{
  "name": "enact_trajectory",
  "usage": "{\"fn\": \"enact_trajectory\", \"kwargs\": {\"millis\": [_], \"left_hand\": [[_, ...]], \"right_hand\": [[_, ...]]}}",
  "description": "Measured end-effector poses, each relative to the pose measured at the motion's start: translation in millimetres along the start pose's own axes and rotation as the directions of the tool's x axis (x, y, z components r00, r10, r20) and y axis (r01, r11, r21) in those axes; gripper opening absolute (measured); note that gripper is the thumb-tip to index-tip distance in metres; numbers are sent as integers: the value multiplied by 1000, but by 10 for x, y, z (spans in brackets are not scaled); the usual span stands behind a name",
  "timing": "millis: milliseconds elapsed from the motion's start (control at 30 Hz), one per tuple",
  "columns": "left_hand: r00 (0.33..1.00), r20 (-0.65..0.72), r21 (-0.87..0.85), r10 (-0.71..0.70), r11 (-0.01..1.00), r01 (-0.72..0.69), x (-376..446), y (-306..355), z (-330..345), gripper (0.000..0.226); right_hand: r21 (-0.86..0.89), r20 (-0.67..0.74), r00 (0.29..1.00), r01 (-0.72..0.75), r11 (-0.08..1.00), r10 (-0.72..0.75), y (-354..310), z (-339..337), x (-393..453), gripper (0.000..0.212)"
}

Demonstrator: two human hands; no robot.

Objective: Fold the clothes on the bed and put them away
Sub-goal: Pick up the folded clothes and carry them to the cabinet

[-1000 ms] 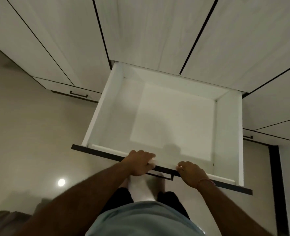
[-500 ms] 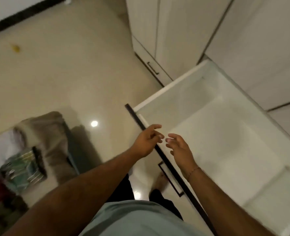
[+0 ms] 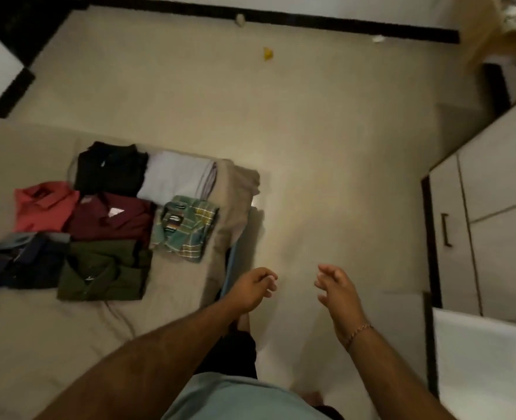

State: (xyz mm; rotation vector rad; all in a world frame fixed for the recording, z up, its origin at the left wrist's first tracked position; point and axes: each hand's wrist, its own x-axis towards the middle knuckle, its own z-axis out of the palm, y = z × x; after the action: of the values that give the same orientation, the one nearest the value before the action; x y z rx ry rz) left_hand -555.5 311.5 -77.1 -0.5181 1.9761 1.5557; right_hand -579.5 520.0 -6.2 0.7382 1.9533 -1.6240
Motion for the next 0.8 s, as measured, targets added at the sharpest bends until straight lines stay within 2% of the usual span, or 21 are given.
{"fn": "enact_trajectory", "kwargs": {"millis": [167,233,333,433,533,633,733,800], "left_hand": [[970,-191,-225,-150,969,106,136,-225,-1278,26],[952,-255,-227,-167,968,109,113,-194,-1680,26],[863,-407,-394,-300,910,130,72,-369,-2278,15],[779,-464,-533,-422,835,136,24,-605,-2540,16],[691,-499,-622,-522,772,133,40,-918,-2715,18],[541,-556,-696,-631,709,113,70,-1402,-2904,15],[376,-523,-797,-765,595,102,26,-1874,-3002,9],[344,-433,-872,-833,484,73,-14,-2047,-3069,13]], "right_hand": [[-89,200,978,-42,995,59,-547,1291,301,14],[-133,254,963,-62,989,95,-688,1650,398,13],[-266,335,935,-28,964,119,-820,2288,589,13],[-355,370,921,16,935,124,-808,2737,813,19],[-376,359,925,20,927,126,-709,3166,1137,40],[-428,316,921,-77,901,229,-339,3461,1495,62],[-471,221,917,-197,860,331,560,3468,2162,104],[-454,156,913,-273,848,378,1035,3429,2497,119]]}}
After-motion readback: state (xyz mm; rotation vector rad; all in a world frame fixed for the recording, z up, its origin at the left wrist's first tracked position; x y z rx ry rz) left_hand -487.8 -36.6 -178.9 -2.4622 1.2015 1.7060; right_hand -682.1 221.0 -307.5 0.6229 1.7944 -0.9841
